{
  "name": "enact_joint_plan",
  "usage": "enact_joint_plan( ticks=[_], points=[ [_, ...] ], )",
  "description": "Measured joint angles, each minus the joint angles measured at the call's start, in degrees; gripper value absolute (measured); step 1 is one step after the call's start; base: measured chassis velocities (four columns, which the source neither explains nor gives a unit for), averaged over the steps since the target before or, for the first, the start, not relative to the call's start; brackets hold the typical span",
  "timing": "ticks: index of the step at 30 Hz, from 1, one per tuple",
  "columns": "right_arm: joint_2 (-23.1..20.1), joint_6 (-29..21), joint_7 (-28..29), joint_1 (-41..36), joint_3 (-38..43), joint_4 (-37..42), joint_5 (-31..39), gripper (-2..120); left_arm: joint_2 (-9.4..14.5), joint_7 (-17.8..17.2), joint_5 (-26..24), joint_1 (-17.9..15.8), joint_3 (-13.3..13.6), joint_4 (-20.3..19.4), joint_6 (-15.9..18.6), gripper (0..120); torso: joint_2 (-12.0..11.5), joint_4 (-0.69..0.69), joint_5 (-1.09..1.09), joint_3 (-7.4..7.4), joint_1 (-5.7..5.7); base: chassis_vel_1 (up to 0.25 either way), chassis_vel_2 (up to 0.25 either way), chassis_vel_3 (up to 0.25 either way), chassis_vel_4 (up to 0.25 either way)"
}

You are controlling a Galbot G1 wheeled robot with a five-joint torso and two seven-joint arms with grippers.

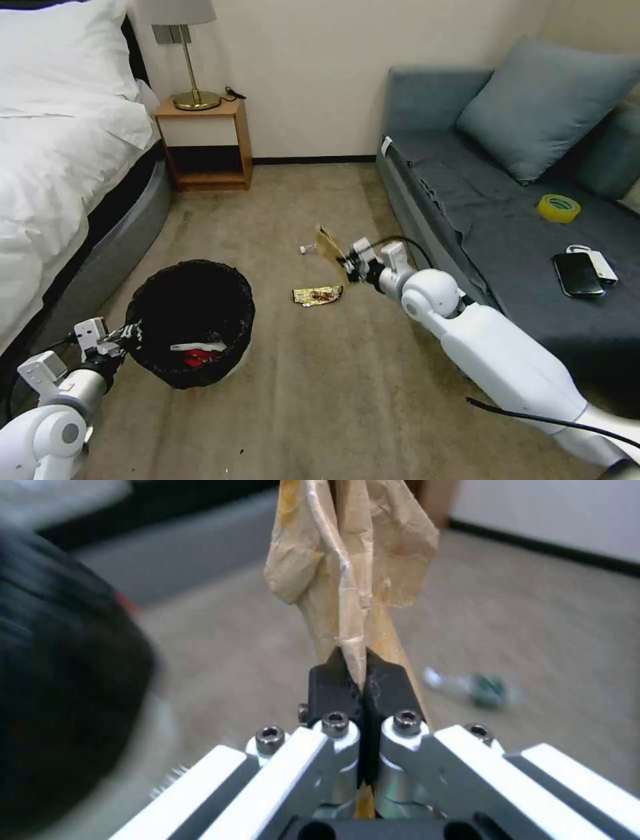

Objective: Pick up the trash bin, then pick up the garbage on the floor and place it into the trash bin.

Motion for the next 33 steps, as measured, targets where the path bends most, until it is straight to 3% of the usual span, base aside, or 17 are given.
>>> enact_joint_plan(
  ticks=[6, 14, 16, 19, 24, 33],
  points=[
    [0.1, -0.4, 4.7, 2.2, -3.6, 8.9, 9.7, 0, -0.3, 0.1, 0.5, 0.3, 0.5, -0.4, 0.0, 4, 0.0, 0.00, 0.00, 0.00, 0.00, 0.000, 0.000, 0.000, 0.000],
    [3.4, -0.7, 8.0, 6.1, -10.1, 14.7, 14.5, 0, -0.7, 0.1, 0.7, 0.4, 1.1, -0.9, 0.0, 4, 0.0, 0.00, 0.00, 0.00, 0.00, 0.000, 0.000, 0.000, 0.000],
    [3.5, -0.7, 8.0, 6.2, -10.3, 14.7, 14.6, 0, -0.7, 0.1, 0.7, 0.4, 1.2, -0.9, 0.0, 4, 0.0, 0.00, 0.00, 0.00, 0.00, 0.000, 0.000, 0.000, 0.000],
    [9.1, -0.7, 9.2, 9.0, -14.2, 14.3, 15.9, 0, -1.0, 0.0, 0.9, 0.5, 1.2, -1.2, 0.1, 4, 0.0, 0.00, -0.01, 0.00, 0.00, 0.000, 0.000, 0.000, 0.000],
    [14.9, -0.8, 9.8, 11.1, -18.5, 11.7, 16.0, 0, -1.3, -0.1, 0.4, 0.5, 1.2, -1.4, 0.3, 4, 0.0, 0.02, -0.02, 0.00, 0.00, 0.000, 0.000, 0.000, 0.000],
    [17.3, -0.8, 8.9, 8.9, -21.5, 7.6, 12.1, 0, -1.1, -0.2, -1.1, 0.5, 0.5, -1.5, 0.6, 4, 0.0, 0.00, 0.00, 0.00, 0.00, 0.000, 0.000, 0.000, 0.000]
  ],
)
